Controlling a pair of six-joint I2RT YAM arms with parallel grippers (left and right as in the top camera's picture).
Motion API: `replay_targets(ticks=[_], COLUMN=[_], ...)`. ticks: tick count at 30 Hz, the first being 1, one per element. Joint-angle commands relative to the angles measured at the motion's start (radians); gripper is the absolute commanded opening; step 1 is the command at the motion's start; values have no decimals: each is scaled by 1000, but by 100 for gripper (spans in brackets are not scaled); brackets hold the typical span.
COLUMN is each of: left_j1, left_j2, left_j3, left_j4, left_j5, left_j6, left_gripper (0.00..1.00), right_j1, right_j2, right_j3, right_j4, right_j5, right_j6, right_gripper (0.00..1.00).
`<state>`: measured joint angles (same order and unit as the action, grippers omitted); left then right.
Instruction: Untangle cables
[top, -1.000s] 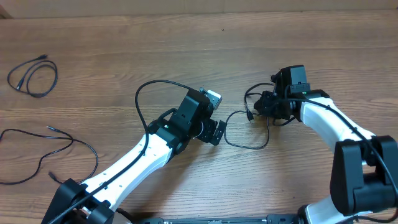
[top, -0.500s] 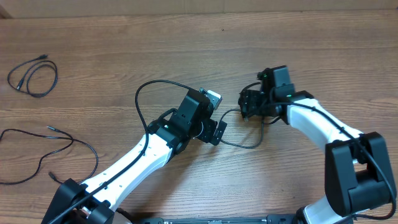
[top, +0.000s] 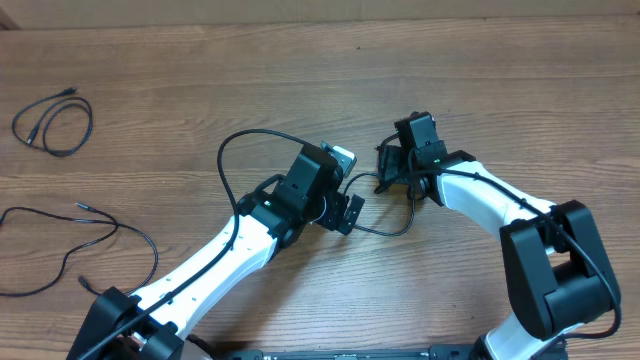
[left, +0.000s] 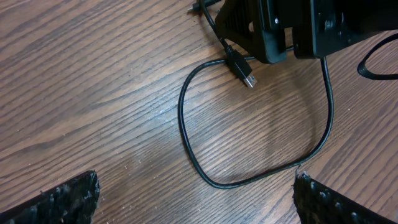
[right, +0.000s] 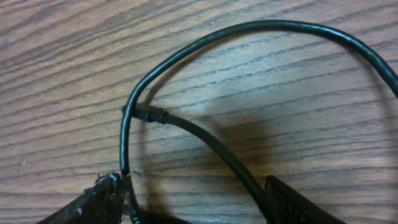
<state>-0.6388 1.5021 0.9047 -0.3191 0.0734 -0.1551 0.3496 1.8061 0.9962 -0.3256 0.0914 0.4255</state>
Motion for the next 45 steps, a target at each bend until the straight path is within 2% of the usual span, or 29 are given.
replay_targets(ticks=[1, 5, 10, 14, 15, 17, 18, 27, 32, 36, 42, 45], left_j1=[5, 5, 5, 5, 5, 5, 5, 5, 5, 17, 94, 146], left_j2=[3, 3, 3, 3, 3, 3, 3, 3, 3, -10, -114, -192], left_j3=[9, 9, 9, 9, 9, 9, 9, 9, 9, 24, 96, 113], left_j4=[-3, -20, -21, -21, -21, -21, -21, -21, -11, -29, -105, -113], left_j5=[-6, -6, -31, -31, -30, -30, -30, -30, -30, -83, -84, -85], left_j6=[-2, -2, 2, 2, 2, 1, 1, 1, 1, 0, -15, -60], left_gripper=[99, 99, 100, 100, 100, 100, 99, 99, 100, 100, 99, 99], right_j1=[4, 4, 4, 3, 2, 0, -4, -25, -25, -24, -16, 11], right_j2=[20, 24, 24, 24, 24, 21, 15, -47, -48, -47, -45, -39], right_j3=[18, 18, 18, 19, 20, 28, 37, 124, 165, 186, 186, 186], right_j4=[5, -8, 2, 3, 4, 1, -10, -151, -219, -269, -287, -259], right_j5=[23, 5, -136, -143, -138, -138, -138, -134, -69, -66, -41, -7], right_j6=[25, 63, 64, 64, 65, 64, 65, 65, 66, 65, 64, -6], right_gripper=[68, 69, 70, 72, 74, 97, 100, 100, 100, 100, 100, 99])
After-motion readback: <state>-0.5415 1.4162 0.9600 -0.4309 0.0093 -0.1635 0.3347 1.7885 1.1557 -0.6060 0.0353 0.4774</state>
